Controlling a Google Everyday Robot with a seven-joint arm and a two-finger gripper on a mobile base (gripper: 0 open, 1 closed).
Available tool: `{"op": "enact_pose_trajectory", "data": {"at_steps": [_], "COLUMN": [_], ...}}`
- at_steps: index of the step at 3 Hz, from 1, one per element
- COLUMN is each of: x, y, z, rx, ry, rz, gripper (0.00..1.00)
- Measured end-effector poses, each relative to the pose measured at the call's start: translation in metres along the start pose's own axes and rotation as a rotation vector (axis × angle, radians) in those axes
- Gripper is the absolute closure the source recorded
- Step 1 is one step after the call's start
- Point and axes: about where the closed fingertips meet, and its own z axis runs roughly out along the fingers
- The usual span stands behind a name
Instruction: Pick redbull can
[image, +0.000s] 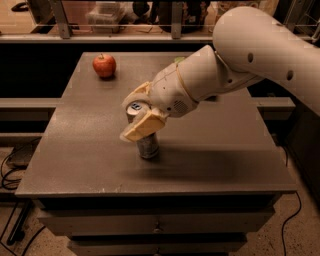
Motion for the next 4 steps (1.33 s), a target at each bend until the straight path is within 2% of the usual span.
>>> {"op": "enact_pose_trajectory", "data": {"at_steps": [1, 2, 3, 4], "x": [-0.016, -0.049, -0.101, -0.12], "y": [-0.008, -0.02, -0.033, -0.036], "z": [-0.015, -0.044, -0.084, -0.098], "rx": [0.024, 0.068, 0.128, 0.157], "ry": [0.004, 0.017, 0.036, 0.019], "rz": [-0.026, -0.088, -0.19, -0.222], "gripper": [0.85, 1.0, 1.0, 1.0]}}
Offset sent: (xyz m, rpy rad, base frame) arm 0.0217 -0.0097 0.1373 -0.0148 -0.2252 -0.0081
